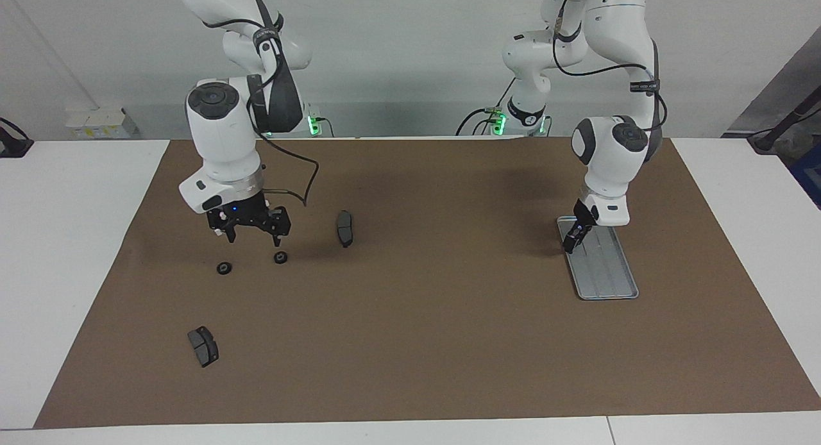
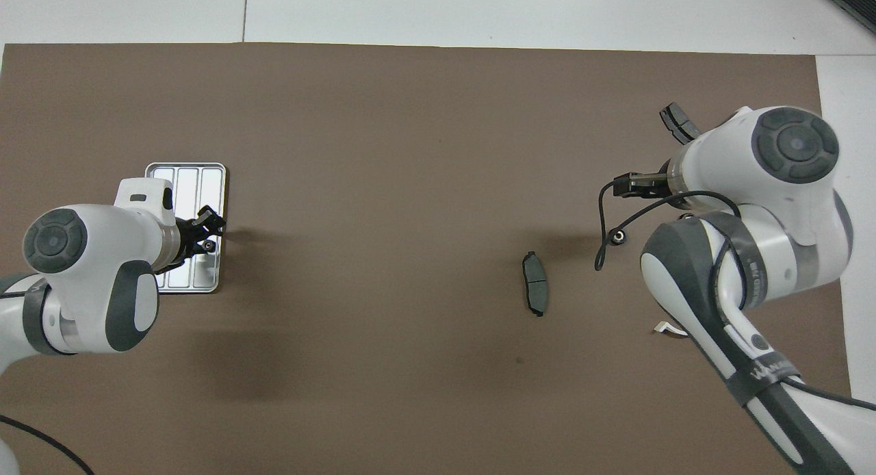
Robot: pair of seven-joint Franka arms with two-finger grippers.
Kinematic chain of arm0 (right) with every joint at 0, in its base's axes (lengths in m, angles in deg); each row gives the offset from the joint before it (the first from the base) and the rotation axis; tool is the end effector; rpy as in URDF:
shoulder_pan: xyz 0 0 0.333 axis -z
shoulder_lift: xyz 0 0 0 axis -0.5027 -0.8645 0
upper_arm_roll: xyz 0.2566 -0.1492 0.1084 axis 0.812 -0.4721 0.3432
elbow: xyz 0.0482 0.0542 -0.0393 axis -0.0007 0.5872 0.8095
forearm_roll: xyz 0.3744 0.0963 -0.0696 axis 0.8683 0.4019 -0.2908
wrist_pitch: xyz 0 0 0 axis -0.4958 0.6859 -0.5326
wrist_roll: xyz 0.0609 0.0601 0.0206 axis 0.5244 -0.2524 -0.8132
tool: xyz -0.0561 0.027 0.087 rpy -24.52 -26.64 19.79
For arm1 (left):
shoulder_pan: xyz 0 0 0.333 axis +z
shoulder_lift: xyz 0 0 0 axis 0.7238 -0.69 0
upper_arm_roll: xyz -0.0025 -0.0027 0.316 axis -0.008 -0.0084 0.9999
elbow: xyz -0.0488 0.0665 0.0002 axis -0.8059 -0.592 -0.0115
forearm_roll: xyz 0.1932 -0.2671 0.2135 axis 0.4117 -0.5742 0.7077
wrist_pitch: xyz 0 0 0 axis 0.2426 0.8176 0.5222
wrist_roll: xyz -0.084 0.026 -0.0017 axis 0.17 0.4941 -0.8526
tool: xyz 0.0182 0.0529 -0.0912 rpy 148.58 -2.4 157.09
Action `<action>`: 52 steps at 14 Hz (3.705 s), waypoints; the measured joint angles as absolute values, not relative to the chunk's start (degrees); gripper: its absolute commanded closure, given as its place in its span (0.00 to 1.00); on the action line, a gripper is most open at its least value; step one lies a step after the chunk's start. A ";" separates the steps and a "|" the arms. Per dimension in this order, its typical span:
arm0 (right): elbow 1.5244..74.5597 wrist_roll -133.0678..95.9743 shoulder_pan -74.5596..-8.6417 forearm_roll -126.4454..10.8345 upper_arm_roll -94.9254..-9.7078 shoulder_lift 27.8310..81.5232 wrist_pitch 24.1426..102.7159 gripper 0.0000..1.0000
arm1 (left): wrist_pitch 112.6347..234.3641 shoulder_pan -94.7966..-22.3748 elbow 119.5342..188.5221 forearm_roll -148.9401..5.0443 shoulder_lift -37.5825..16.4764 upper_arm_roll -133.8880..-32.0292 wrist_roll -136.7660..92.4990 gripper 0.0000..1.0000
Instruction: Place bearing gear from tray to pile
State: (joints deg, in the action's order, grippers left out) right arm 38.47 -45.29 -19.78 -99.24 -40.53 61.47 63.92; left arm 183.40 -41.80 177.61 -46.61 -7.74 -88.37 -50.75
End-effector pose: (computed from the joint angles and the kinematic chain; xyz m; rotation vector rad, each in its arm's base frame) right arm 0.6075 0.0727 0.4704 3.0349 -0.1546 0.1967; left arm 0.5328 -0.0362 0.3037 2.8736 1.0525 0.1953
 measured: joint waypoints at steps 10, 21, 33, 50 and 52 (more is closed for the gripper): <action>25.23 -45.26 -17.92 -96.65 -40.60 62.91 50.09 0.00 | 182.74 -41.84 177.29 -46.66 -7.36 -88.36 -50.89 0.94; 24.34 -41.78 -27.56 -94.99 -52.11 66.83 42.46 0.00 | 174.95 -55.44 166.96 -46.66 -10.41 -88.93 -52.52 0.84; 30.66 -39.78 -32.63 -90.54 -57.82 68.39 44.51 0.00 | 179.75 -70.19 166.27 -46.66 -10.51 -88.69 -57.18 0.23; 37.25 -62.32 -56.34 -89.79 -57.61 56.94 68.85 0.00 | 133.16 -44.98 141.72 -46.65 -2.97 -87.15 -23.61 0.32; 36.64 -64.92 -59.13 -89.79 -57.62 54.35 71.63 0.00 | 129.61 -44.72 139.46 -46.64 -2.08 -87.14 -22.17 0.32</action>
